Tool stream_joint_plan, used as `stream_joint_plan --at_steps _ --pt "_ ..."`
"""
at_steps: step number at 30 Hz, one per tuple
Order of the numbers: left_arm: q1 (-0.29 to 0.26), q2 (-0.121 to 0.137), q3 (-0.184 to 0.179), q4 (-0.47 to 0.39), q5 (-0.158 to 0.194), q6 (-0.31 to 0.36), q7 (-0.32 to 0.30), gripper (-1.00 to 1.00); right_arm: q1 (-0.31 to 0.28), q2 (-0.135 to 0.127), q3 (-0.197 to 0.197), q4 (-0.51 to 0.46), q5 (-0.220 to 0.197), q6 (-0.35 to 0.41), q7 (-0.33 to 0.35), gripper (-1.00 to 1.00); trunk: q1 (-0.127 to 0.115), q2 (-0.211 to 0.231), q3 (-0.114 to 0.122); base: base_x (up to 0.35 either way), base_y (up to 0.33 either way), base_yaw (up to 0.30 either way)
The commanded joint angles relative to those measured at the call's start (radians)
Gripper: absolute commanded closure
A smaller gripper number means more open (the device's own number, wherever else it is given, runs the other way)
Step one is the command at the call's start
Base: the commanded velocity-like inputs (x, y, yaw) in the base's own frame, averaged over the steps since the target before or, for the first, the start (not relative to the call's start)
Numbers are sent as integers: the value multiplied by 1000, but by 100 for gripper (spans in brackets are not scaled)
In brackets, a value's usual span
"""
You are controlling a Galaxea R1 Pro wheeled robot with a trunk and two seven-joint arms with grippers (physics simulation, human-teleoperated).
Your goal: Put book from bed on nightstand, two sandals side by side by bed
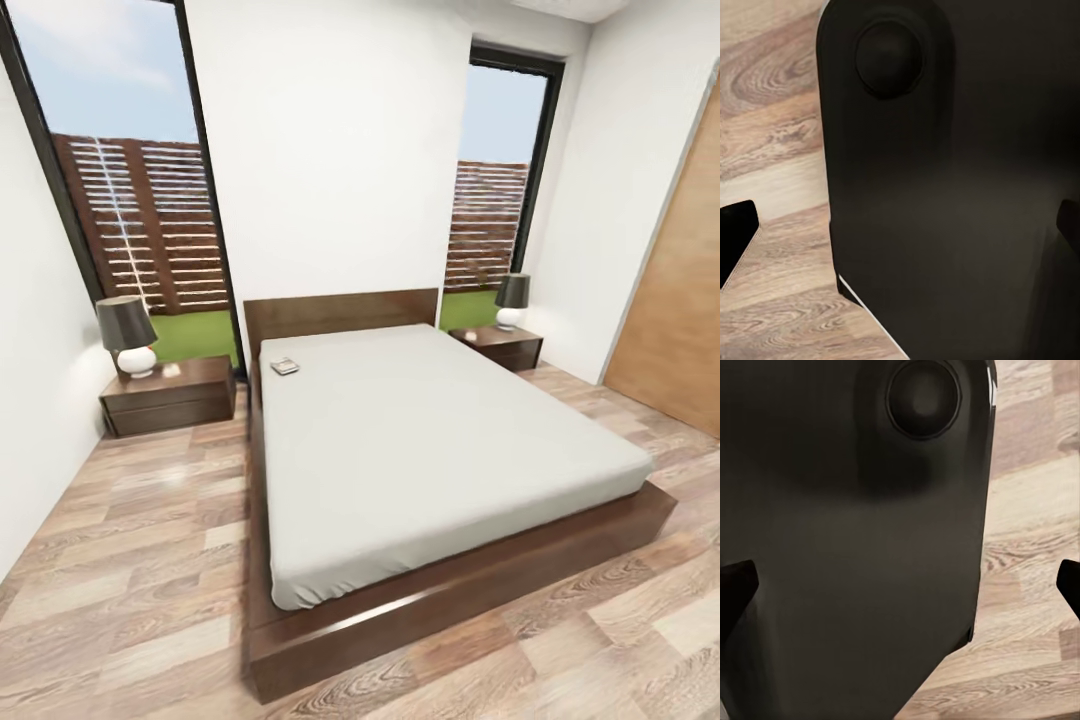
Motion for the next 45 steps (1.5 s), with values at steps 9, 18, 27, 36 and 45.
stream_joint_plan --at_steps 9,18,27,36,45 --pt "0 0 0 0 0 -3 -1 -100 0 0 0 2 0 -4 1 -100 0 0 -5 0 0 -275" --pt "0 0 0 0 0 -3 -1 -100 0 0 0 2 -1 -4 1 -100 0 0 -10 0 0 -273" --pt "0 0 0 0 0 -3 -1 -100 0 -1 0 3 0 -4 1 -100 0 0 -15 0 0 -272" --pt "0 0 0 0 0 -3 -1 -100 0 0 0 3 0 -4 1 -100 0 0 -21 0 0 -271" --pt "0 0 0 0 0 -3 -1 -100 0 0 0 4 -1 -4 1 -100 0 0 -27 0 0 -271"
